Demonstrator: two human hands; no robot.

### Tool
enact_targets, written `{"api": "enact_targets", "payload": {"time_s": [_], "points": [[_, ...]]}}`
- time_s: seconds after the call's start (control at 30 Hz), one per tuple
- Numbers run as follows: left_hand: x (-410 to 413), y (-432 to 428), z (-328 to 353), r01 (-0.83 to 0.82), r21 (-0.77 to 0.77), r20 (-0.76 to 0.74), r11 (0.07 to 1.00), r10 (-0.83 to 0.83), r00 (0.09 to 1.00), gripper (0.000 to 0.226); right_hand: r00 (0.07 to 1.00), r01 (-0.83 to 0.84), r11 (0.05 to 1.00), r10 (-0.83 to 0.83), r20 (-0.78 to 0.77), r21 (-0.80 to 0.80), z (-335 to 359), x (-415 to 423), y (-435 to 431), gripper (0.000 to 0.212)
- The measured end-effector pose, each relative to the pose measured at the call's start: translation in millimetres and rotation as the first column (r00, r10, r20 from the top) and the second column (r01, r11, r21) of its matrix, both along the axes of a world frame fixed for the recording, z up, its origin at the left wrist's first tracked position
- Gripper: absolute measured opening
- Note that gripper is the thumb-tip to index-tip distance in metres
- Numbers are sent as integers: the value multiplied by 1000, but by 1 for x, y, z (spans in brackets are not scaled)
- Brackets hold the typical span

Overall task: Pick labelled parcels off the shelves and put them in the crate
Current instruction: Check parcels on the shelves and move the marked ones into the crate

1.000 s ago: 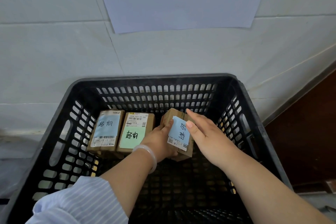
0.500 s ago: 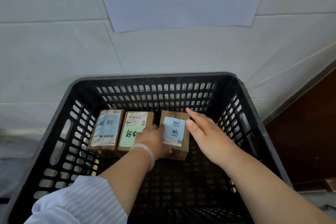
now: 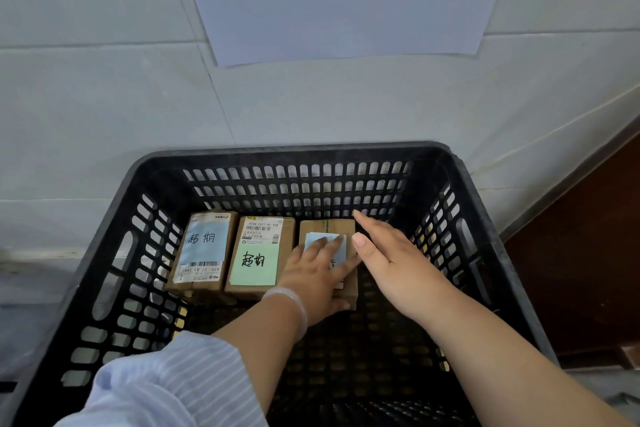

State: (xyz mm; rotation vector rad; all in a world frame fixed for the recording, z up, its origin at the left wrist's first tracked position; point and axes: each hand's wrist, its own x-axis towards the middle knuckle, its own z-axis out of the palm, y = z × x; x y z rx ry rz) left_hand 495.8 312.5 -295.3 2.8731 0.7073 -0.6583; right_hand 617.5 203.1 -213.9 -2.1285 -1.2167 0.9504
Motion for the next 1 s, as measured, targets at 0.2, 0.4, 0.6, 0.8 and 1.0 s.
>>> {"api": "enact_targets", "payload": {"time_s": [0.2,0.4,0.6,0.8,1.0], "points": [[7,2,0,-1,52,-111,999,7,994,72,1000,1,1000,-1,2,-1,-1,1,0,59],[7,3,5,-18,80,-137,997,29,990,73,1000,-12,1000,12,19,-12,-2,0,0,59],[-7,15,21,-153,68,29,986,151,988,84,992,-55,998,60,112,-43,-5,1,-2,63],[-34,14,78,-328,104,258,939,293,921,85,937,-159,984,176,301,-81,0,-9,-4,74],[-105,-31,122,-511,183,440,840,395,806,82,763,-447,893,354,541,46,27,-45,-10,81]]}}
